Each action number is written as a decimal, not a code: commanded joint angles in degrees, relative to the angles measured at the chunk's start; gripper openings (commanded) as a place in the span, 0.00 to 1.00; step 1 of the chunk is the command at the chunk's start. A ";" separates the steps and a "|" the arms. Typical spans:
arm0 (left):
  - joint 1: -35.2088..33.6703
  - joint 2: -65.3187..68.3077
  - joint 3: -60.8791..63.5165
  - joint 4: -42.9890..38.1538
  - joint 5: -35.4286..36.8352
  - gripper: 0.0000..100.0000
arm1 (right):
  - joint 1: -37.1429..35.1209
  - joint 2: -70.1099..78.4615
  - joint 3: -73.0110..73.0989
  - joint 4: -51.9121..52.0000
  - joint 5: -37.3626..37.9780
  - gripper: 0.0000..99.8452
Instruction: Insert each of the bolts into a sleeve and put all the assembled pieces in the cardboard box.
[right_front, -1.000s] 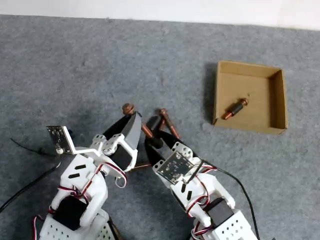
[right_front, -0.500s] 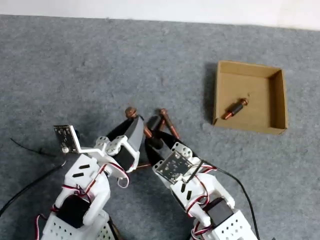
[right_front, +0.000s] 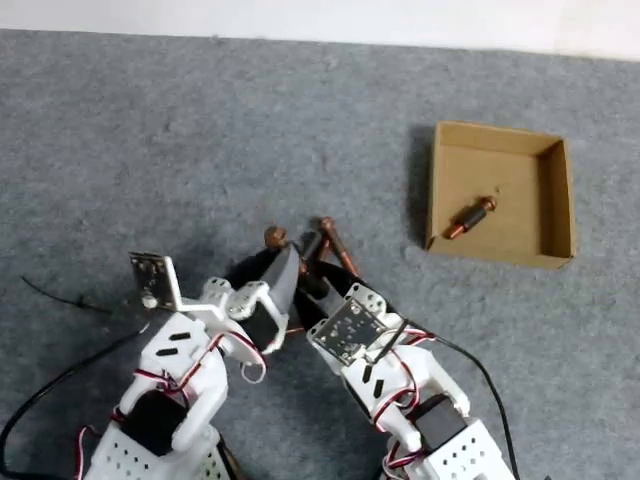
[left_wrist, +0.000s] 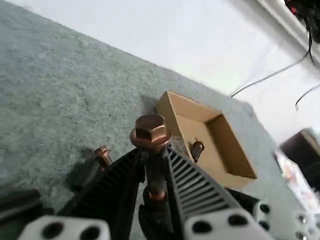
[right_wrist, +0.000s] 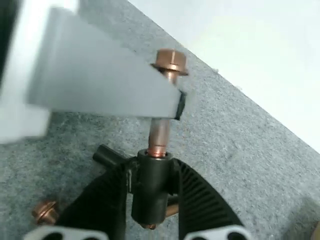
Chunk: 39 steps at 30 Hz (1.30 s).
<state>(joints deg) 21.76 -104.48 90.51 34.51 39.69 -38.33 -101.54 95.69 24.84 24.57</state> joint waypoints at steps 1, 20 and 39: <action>3.38 -0.22 2.33 0.26 -5.19 0.01 | 1.27 -1.01 3.21 -1.80 0.35 0.01; 7.96 -0.22 4.26 0.26 -7.65 0.06 | 1.36 -1.01 3.21 -1.80 0.35 0.01; -9.19 -0.22 -2.24 0.26 15.03 0.28 | 3.56 -1.01 3.21 -1.98 0.35 0.01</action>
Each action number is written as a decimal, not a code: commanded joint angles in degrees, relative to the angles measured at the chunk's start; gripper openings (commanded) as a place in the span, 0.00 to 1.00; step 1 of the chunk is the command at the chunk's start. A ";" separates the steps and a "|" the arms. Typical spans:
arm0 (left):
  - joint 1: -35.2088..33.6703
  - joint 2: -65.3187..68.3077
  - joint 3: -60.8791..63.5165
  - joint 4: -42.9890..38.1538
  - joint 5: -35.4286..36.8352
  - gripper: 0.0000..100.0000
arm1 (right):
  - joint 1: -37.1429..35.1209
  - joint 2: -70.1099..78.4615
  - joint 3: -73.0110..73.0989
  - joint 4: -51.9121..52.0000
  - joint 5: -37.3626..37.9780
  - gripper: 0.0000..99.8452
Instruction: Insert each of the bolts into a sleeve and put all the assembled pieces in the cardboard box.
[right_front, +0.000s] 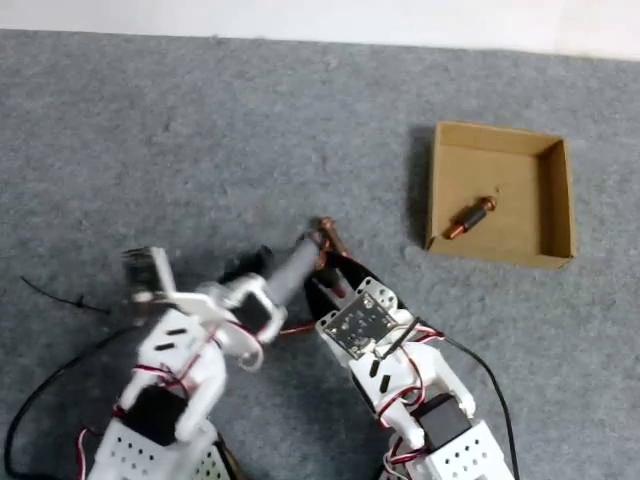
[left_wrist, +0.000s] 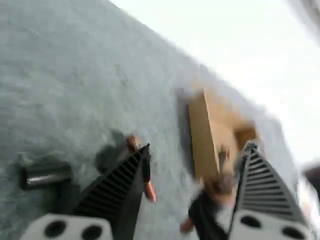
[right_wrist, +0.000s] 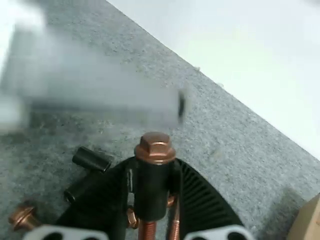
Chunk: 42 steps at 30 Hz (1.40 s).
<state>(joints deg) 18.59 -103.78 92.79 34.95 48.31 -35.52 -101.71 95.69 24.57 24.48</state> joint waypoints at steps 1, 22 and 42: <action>-7.52 -0.92 -4.62 -0.18 7.03 0.28 | 0.75 -0.84 3.21 -1.71 0.44 0.01; -15.69 -0.92 -0.48 -8.62 -5.01 0.01 | 14.64 -0.22 5.41 -9.80 -11.43 0.01; -15.78 -0.92 1.10 -8.79 -5.27 0.01 | 33.63 35.21 -19.38 -16.31 -21.89 0.01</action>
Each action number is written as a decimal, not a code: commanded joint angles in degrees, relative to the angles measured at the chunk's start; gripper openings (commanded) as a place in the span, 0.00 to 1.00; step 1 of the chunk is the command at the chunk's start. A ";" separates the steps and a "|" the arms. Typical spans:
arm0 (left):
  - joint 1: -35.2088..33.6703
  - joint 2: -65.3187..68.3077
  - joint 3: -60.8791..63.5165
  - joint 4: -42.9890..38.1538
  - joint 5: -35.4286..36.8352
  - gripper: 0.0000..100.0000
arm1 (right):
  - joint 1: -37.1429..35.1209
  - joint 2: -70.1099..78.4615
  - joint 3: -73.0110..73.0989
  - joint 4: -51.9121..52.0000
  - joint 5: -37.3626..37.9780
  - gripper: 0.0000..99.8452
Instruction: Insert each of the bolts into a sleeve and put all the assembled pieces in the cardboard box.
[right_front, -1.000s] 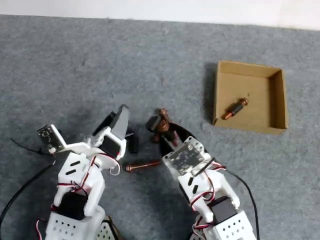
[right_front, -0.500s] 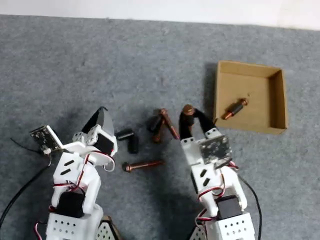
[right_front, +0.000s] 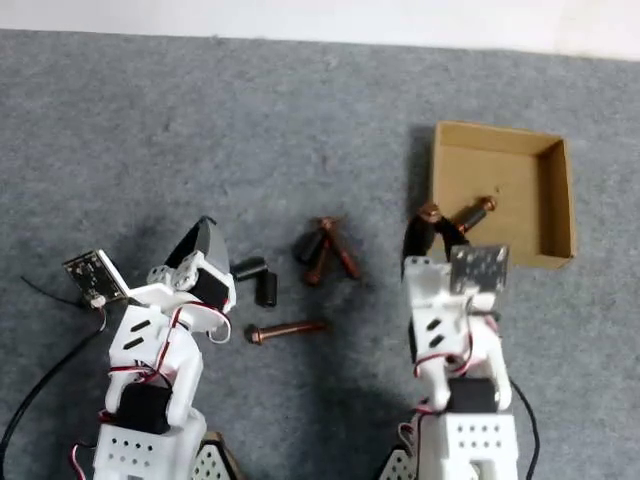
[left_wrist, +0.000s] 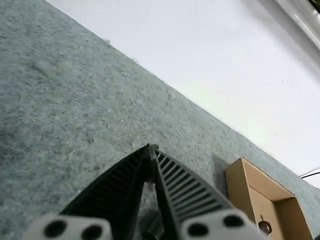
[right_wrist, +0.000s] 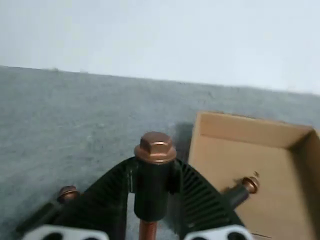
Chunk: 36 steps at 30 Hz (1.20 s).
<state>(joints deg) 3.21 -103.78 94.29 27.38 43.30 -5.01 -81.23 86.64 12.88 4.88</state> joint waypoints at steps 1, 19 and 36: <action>-0.22 -0.92 -0.31 -1.23 -0.26 0.01 | 4.88 20.53 -13.23 -6.20 -4.31 0.01; -0.04 -0.92 0.13 -1.23 -0.18 0.01 | 21.76 85.49 -49.71 -10.51 -26.64 0.01; -0.04 -0.92 0.13 -1.23 -0.26 0.01 | 17.63 85.49 -49.80 -10.51 -26.37 0.17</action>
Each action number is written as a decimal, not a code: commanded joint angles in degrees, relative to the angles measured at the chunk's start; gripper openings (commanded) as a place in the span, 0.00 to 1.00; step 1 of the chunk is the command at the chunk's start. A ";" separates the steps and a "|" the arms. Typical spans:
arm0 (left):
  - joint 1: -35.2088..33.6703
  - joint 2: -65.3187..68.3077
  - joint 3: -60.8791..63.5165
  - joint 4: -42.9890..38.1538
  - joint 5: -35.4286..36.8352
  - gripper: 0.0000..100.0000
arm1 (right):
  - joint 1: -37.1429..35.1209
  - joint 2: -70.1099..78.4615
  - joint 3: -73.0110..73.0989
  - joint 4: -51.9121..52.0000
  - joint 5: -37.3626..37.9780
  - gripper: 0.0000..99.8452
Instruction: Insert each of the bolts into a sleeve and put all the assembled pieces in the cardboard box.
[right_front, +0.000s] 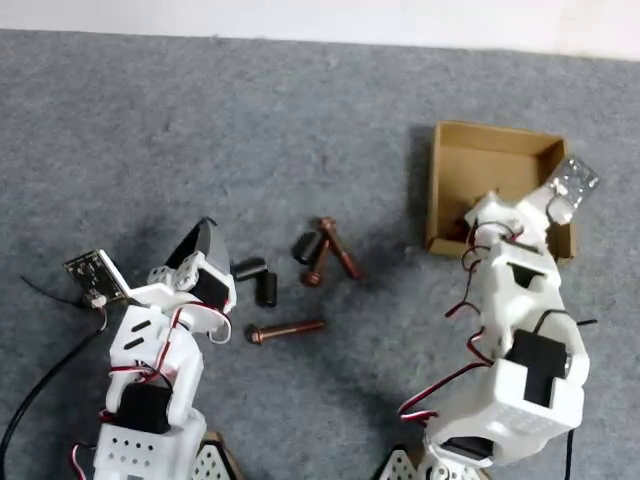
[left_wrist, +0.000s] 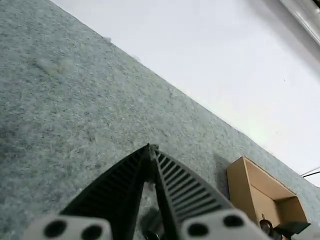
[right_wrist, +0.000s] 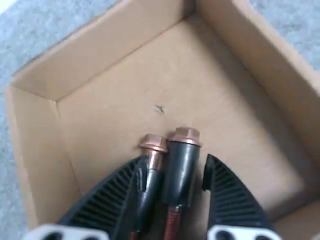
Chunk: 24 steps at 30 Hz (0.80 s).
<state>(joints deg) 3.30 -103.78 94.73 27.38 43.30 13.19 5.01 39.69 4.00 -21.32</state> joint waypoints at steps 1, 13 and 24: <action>-0.13 -0.92 -0.22 -1.23 -0.26 0.01 | -0.57 -0.75 -2.86 -1.63 -0.18 0.17; -0.31 -0.92 0.57 -1.32 -0.26 0.01 | -8.92 -25.89 12.09 -0.40 0.97 0.17; -5.76 -0.92 0.04 -1.32 -0.26 0.01 | -36.70 -61.93 40.04 4.09 23.65 0.17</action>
<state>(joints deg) -1.54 -103.78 95.43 27.21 43.30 -17.58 -49.23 76.35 4.09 -0.84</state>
